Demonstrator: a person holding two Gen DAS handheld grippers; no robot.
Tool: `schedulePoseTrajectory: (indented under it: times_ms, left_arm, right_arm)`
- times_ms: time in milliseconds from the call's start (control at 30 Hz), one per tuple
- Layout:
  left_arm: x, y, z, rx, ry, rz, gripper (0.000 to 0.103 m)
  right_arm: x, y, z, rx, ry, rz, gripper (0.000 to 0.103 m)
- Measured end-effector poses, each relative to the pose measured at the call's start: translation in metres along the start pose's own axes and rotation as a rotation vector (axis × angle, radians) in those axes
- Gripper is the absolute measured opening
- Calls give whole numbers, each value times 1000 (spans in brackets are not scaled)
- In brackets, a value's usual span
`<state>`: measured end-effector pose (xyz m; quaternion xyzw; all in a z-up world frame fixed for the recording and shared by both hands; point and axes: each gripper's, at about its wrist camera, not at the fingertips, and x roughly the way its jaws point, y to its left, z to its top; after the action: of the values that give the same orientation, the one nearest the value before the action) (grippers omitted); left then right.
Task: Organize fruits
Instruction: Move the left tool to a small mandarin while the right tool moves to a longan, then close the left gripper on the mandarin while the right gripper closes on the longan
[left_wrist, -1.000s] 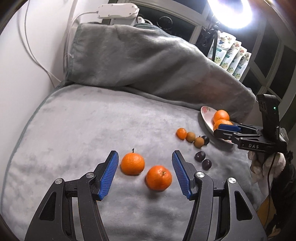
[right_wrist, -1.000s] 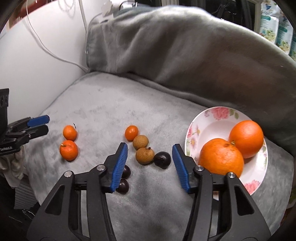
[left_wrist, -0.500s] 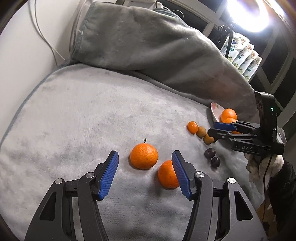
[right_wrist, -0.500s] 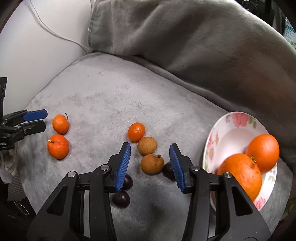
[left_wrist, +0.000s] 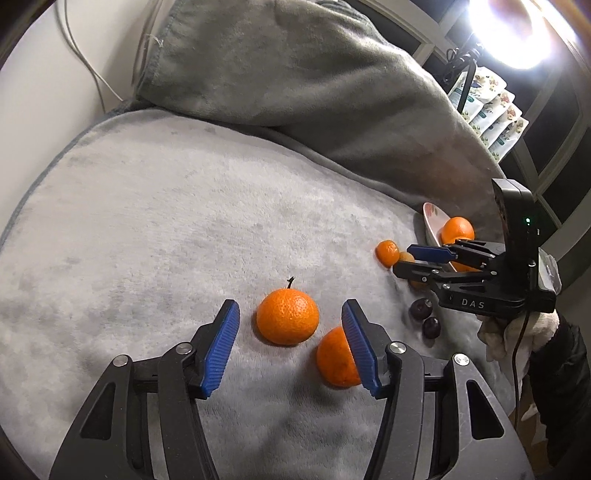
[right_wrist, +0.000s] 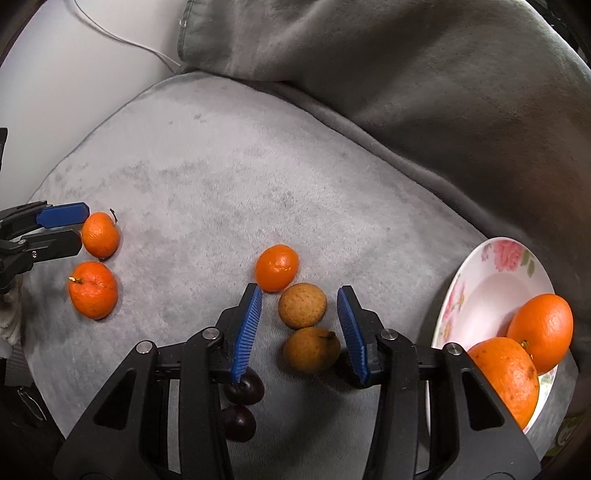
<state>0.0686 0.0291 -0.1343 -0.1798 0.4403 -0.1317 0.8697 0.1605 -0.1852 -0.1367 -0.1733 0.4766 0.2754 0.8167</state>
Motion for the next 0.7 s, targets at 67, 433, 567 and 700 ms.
schedulePoseTrajectory:
  times_ms: [67,433,567,700]
  left_arm:
    - [4,-1,1,-3,10,-8,53]
    - [17,3,0,-28,47,-43,40]
    - [18,4,0,-28,50,-47,36]
    - [19,5,-1,-30,45,-48,36]
  right_arm:
    - [3,1,3,-2,6,0,44]
    - [10,4,9,-14,21,8,31]
    - [9,2,8,3,14,10,29]
    - [7,2,4,-1,8,0,28]
